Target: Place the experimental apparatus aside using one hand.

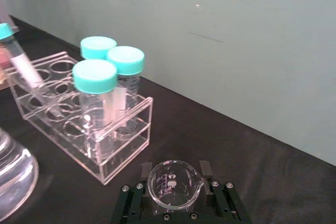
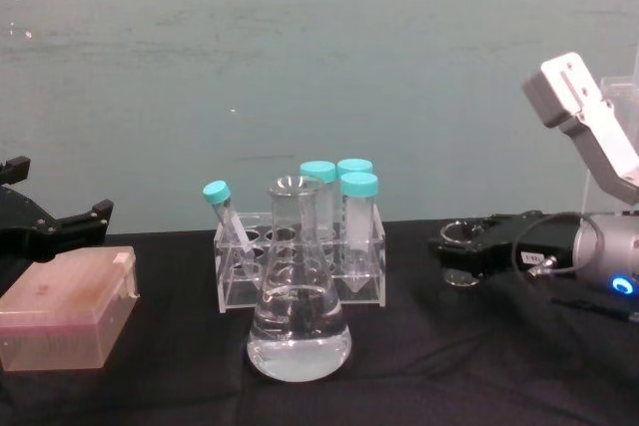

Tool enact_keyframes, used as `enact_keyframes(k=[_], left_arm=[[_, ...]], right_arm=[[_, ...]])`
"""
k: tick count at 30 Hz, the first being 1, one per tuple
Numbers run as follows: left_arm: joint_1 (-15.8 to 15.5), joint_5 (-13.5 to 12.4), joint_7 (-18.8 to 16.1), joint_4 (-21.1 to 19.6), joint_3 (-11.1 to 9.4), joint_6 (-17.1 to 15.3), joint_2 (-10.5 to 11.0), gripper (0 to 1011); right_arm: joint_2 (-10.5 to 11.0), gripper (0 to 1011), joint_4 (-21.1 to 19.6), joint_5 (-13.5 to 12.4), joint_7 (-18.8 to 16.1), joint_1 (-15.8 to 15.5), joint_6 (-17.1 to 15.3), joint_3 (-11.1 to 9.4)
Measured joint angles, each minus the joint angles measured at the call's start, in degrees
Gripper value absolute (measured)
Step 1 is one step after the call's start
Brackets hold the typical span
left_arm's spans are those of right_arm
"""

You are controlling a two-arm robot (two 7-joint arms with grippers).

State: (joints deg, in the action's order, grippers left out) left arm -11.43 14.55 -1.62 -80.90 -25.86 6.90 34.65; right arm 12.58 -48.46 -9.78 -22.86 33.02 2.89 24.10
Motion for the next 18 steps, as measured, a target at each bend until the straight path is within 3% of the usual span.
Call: enact_keyframes(k=[18], left_arm=[[0.00, 0.00, 0.00, 0.00, 0.00, 0.00, 0.00, 1000]], right_arm=[[-3.48, 539, 3.06, 2.06, 7.04, 0.92, -0.72, -4.35]])
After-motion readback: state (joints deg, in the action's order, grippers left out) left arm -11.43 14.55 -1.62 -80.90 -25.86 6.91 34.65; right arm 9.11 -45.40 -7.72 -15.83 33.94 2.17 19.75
